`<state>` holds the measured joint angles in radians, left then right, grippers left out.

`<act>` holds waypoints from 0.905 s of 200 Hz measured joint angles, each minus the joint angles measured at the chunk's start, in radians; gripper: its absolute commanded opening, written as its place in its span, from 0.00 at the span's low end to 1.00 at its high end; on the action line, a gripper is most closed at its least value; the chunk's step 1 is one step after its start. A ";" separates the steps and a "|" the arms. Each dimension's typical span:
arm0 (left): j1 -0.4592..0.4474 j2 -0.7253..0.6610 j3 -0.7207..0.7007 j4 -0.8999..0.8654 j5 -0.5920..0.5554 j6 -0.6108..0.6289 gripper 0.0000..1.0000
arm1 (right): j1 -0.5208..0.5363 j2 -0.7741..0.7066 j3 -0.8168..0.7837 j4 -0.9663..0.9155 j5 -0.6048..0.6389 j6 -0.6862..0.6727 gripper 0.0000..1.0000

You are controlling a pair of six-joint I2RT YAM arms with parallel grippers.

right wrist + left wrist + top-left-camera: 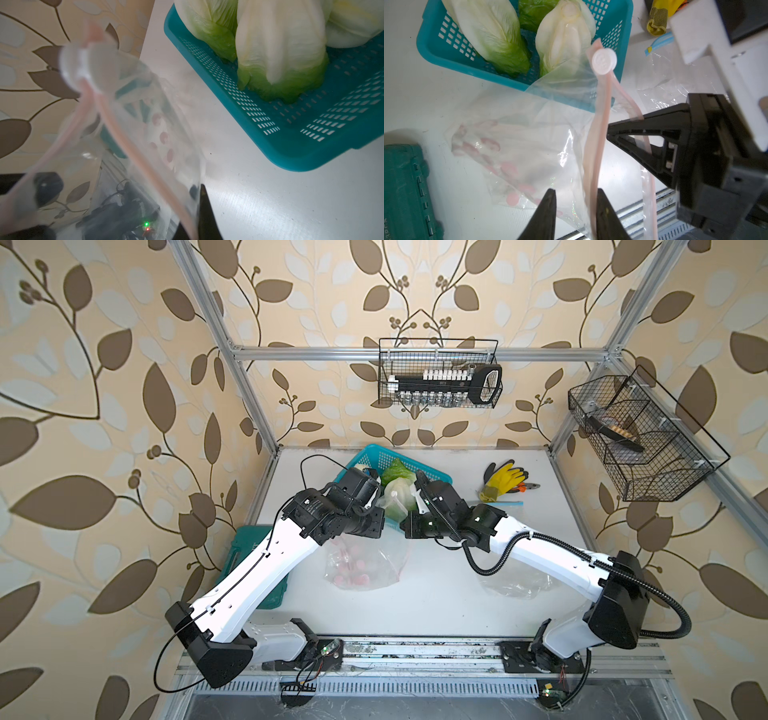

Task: Put the chinese cabbages into a zipper bag and zip it
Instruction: Open the zipper of the food storage bag at the center of the board.

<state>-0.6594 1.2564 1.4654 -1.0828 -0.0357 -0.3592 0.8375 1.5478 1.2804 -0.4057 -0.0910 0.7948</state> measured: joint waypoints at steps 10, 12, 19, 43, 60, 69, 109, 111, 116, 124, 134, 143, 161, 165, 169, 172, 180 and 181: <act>0.000 -0.008 -0.009 0.005 0.001 -0.002 0.40 | 0.000 0.002 -0.018 0.018 -0.007 0.025 0.00; 0.000 -0.010 -0.012 0.006 0.002 0.000 0.41 | 0.000 0.003 -0.020 0.022 -0.009 0.032 0.00; 0.000 -0.018 -0.025 0.006 0.006 -0.002 0.45 | 0.000 0.006 -0.029 0.035 -0.013 0.049 0.00; 0.000 -0.048 -0.094 0.023 0.049 -0.029 0.57 | 0.000 0.020 -0.041 0.070 -0.024 0.097 0.00; 0.000 -0.064 -0.148 0.045 0.088 -0.046 0.59 | 0.000 0.030 -0.042 0.090 -0.032 0.122 0.00; 0.000 -0.066 -0.168 0.058 0.106 -0.058 0.59 | 0.000 0.033 -0.042 0.099 -0.037 0.133 0.00; 0.000 -0.042 -0.183 0.127 0.151 -0.084 0.48 | 0.000 0.038 -0.042 0.128 -0.055 0.174 0.00; 0.000 -0.040 -0.183 0.130 0.154 -0.088 0.47 | 0.000 0.038 -0.042 0.130 -0.055 0.175 0.00; 0.000 -0.031 -0.183 0.137 0.160 -0.088 0.41 | 0.000 0.038 -0.042 0.133 -0.056 0.179 0.00; 0.000 -0.019 -0.185 0.145 0.163 -0.092 0.27 | 0.000 0.038 -0.042 0.135 -0.056 0.183 0.00; 0.000 -0.006 -0.186 0.145 0.160 -0.095 0.13 | 0.000 0.038 -0.043 0.141 -0.055 0.188 0.00; 0.000 -0.004 -0.186 0.140 0.154 -0.084 0.05 | -0.002 0.038 -0.046 0.145 -0.055 0.189 0.00; 0.006 -0.021 -0.185 0.111 0.110 -0.067 0.00 | -0.007 0.038 -0.059 0.151 -0.053 0.178 0.00; 0.010 -0.027 -0.185 0.104 0.105 -0.067 0.00 | -0.008 0.038 -0.061 0.150 -0.051 0.170 0.00; 0.019 -0.034 -0.184 0.096 0.102 -0.061 0.00 | -0.010 0.039 -0.062 0.148 -0.049 0.163 0.00; 0.027 -0.042 -0.184 0.090 0.101 -0.058 0.00 | -0.010 0.040 -0.062 0.146 -0.048 0.156 0.01; 0.056 -0.061 -0.182 0.077 0.100 -0.047 0.00 | -0.014 0.043 -0.062 0.145 -0.048 0.137 0.02; 0.062 -0.064 -0.182 0.076 0.101 -0.045 0.00 | -0.014 0.044 -0.061 0.145 -0.048 0.134 0.03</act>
<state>-0.5976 1.1923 1.2835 -1.0069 0.0650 -0.4038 0.8238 1.5917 1.2190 -0.2607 -0.1390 0.9287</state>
